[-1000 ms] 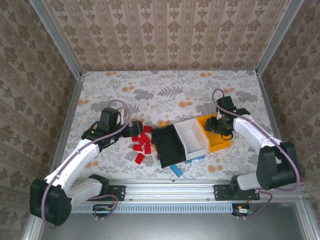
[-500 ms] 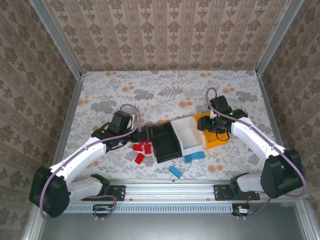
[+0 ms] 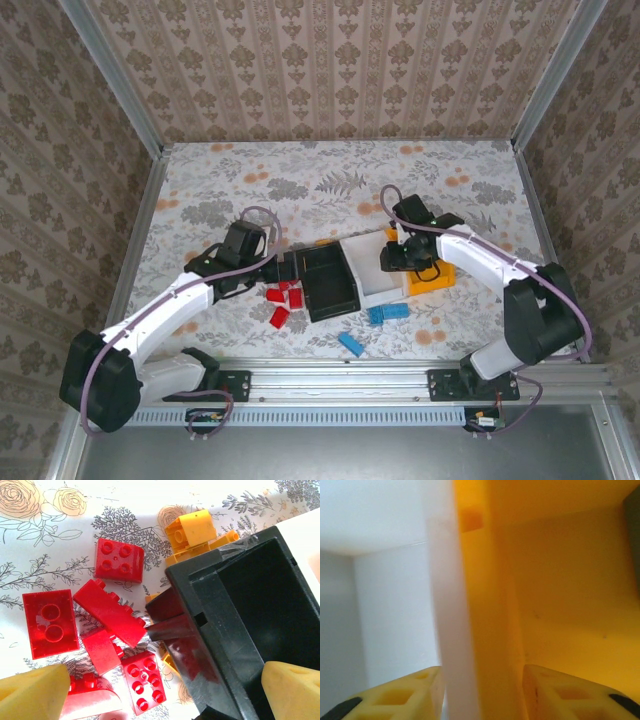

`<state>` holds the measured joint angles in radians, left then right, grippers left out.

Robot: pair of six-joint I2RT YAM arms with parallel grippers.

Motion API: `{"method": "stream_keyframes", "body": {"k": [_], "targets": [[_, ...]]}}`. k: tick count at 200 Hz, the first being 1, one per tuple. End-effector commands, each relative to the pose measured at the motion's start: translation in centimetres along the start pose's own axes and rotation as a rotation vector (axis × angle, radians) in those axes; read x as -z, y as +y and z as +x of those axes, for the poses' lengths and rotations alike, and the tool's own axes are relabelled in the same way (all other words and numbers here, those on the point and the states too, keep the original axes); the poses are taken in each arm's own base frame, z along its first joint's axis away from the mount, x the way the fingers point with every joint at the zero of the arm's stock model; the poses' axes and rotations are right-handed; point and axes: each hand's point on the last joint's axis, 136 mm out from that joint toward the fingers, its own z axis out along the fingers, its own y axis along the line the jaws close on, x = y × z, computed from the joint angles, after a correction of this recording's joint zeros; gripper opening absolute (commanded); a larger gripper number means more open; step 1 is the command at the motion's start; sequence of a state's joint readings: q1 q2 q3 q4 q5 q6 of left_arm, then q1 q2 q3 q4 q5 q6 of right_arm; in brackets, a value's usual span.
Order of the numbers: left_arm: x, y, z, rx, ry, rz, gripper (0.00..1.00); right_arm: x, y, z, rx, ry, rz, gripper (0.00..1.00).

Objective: Sort the legos into containers by color

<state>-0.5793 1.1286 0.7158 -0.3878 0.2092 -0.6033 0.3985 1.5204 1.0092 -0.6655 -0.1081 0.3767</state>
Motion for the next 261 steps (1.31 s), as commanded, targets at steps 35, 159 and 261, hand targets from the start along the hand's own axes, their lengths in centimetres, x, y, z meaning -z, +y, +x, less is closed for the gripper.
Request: {"method": "stream_keyframes", "body": {"k": [35,159,261], "targets": [[0.8,-0.5,-1.0,-0.005,-0.033,-0.002,1.0,2.5,-0.6,-3.0,-0.044,-0.12,0.085,0.22],[6.3,1.3,-3.4,0.018,-0.19,-0.052,1.0,1.3,-1.8,-18.9,-0.139,-0.267,0.094,0.16],[6.3,3.7,-2.3,0.077,-0.173,-0.07,1.0,-4.8,-2.1,-24.2,-0.149,-0.229,0.116,0.39]]}}
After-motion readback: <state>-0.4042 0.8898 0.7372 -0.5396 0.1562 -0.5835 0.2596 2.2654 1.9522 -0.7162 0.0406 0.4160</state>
